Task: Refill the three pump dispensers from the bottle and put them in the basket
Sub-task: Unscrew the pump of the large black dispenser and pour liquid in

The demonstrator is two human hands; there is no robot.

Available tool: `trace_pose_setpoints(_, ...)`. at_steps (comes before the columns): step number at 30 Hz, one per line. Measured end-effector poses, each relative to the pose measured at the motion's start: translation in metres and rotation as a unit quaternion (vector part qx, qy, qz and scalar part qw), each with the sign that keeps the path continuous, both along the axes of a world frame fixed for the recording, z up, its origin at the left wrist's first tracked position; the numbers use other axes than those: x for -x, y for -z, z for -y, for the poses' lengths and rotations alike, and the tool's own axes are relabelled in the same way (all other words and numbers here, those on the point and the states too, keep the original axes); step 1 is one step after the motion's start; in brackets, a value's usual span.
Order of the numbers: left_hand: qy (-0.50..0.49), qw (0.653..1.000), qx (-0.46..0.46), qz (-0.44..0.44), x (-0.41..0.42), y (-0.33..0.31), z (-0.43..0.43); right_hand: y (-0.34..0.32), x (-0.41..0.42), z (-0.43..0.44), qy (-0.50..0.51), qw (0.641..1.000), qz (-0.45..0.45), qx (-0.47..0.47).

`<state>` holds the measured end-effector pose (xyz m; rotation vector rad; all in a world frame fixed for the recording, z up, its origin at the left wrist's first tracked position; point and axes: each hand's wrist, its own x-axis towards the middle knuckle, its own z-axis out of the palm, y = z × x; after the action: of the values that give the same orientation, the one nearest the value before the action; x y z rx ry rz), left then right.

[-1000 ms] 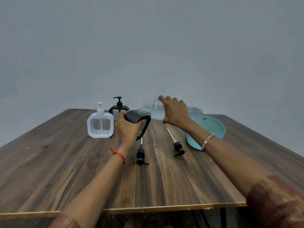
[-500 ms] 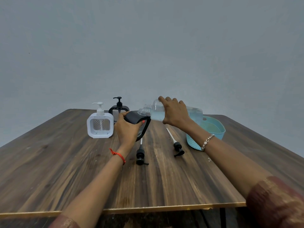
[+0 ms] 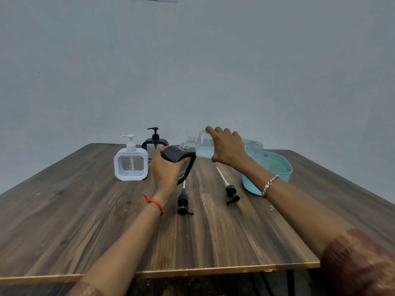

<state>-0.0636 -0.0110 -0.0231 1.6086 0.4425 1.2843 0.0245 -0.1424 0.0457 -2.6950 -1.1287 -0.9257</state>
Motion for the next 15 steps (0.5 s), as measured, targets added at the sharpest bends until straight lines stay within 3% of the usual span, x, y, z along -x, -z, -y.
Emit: trace_pose_setpoints(15,-0.001,1.0,0.003,-0.003,0.0018,0.0012,0.0005,-0.0003,0.0019,-0.0002,0.002,1.0,0.0,0.009)
